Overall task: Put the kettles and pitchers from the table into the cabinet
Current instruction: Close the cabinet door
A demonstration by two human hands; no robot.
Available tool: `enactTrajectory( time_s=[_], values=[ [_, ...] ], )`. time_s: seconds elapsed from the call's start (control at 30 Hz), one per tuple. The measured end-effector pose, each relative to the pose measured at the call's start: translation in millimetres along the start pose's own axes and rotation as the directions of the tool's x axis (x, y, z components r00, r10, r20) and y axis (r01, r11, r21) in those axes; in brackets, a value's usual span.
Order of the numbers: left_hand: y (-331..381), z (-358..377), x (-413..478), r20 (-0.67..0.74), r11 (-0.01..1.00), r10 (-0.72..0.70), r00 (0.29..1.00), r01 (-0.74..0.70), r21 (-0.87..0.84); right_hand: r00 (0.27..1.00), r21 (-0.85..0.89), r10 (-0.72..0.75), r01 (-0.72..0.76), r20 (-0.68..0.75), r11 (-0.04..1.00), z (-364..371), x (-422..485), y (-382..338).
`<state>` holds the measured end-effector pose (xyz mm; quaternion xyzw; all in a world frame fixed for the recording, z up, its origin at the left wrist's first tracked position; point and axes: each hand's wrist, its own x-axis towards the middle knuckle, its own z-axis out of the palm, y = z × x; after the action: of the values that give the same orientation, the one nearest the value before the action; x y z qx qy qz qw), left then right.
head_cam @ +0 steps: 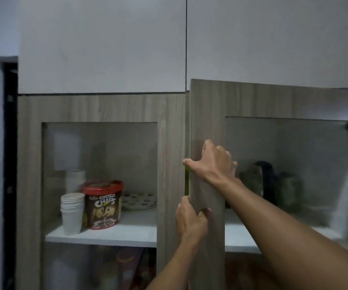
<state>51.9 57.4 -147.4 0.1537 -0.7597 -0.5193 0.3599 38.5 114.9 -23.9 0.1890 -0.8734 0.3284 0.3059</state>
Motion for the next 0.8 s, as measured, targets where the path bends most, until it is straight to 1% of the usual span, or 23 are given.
enactTrajectory(
  time_s=[0.2,0.33,0.57,0.8],
  values=[
    [-13,15,46,-0.015,0.998,-0.06,0.998,0.06,0.013,0.999,-0.049,-0.032,0.031,-0.006,0.998,41,35,5],
    [-17,21,67,-0.029,0.997,-0.066,0.997,0.067,0.04,0.998,-0.065,-0.054,0.055,0.013,0.996,53,49,10],
    [-26,24,85,-0.042,0.995,0.007,0.999,-0.002,0.104,0.997,-0.052,-0.074,0.073,-0.015,0.996,65,59,13],
    [-28,24,82,-0.061,0.991,0.041,0.997,-0.033,0.133,0.996,-0.044,-0.089,0.088,-0.02,0.995,66,59,17]
  ],
)
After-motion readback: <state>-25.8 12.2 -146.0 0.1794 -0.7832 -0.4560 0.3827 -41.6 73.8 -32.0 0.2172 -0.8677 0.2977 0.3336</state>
